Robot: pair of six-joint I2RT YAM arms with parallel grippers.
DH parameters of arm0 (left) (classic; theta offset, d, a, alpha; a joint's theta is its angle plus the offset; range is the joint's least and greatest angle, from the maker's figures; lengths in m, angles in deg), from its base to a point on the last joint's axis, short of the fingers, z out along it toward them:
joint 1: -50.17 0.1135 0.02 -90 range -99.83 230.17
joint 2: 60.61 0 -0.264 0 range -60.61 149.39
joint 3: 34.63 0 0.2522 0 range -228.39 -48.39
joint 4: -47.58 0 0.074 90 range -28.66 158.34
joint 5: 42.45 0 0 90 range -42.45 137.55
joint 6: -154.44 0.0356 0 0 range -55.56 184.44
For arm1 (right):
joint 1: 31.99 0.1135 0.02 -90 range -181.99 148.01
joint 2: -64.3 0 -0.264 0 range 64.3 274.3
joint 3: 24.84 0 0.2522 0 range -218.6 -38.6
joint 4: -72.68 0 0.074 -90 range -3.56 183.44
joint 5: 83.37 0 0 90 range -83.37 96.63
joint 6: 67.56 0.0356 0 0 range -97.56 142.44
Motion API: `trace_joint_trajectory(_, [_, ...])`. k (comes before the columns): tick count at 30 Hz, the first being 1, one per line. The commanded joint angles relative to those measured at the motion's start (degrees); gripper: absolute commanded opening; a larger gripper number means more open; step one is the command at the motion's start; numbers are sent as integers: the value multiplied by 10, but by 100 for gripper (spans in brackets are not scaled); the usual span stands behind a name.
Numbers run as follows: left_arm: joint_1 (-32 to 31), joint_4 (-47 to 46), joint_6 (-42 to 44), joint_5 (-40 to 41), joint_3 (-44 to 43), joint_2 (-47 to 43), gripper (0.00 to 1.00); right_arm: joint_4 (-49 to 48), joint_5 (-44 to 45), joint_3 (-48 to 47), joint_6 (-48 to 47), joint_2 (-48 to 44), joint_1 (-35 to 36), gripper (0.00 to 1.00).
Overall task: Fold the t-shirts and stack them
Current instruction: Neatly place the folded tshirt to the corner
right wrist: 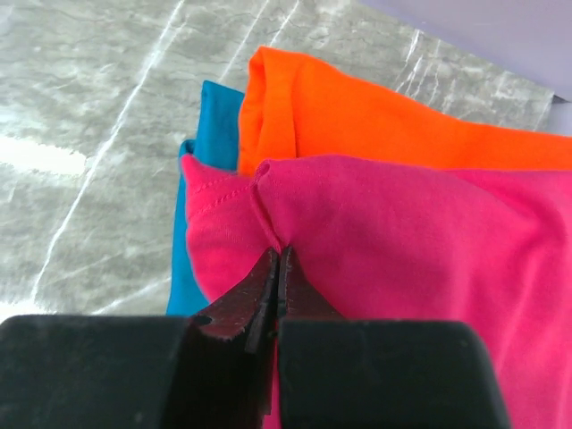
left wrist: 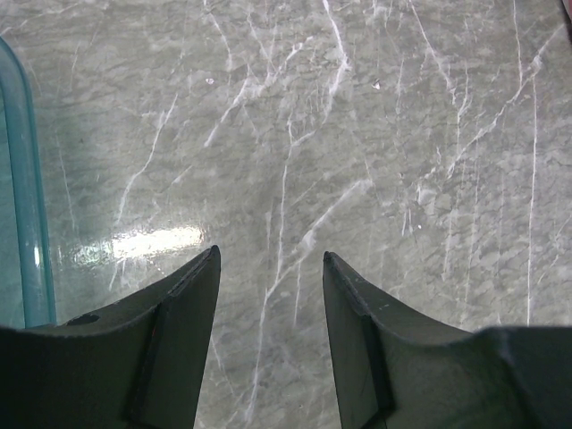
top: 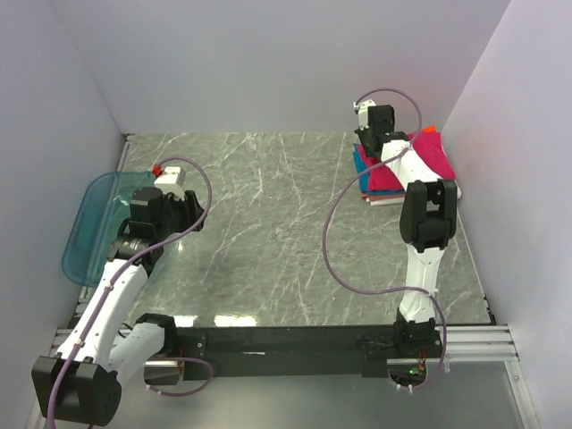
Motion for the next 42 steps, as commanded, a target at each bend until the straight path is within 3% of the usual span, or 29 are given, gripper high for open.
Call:
trace_joint_trajectory(1, [3,-14,8,-12,0,-6,55,-50,-2,17,-8,-66,8,0])
trace_joint_trajectory(12, [2,-14,9,-20,-1,2,55,-18,-37,-7,-1,-43,24,1])
trace_joint_trajectory(14, [2,-13,9,-20,-2,4,55,4,-55,-26,11,-19,25,13])
trace_joint_trajectory(23, [2,-12,9,-20,-1,3,55,70,-109,-96,28,52,24,36])
trace_joint_trajectory(28, [2,-12,10,-18,0,3,55,60,-178,-46,13,2,21,36])
trace_joint_trajectory(34, [2,-13,9,-18,-2,3,55,15,-304,45,24,-132,-8,36])
trace_joint_trajectory(42, [2,-14,9,-23,-1,0,55,-9,-134,122,20,-174,-14,35])
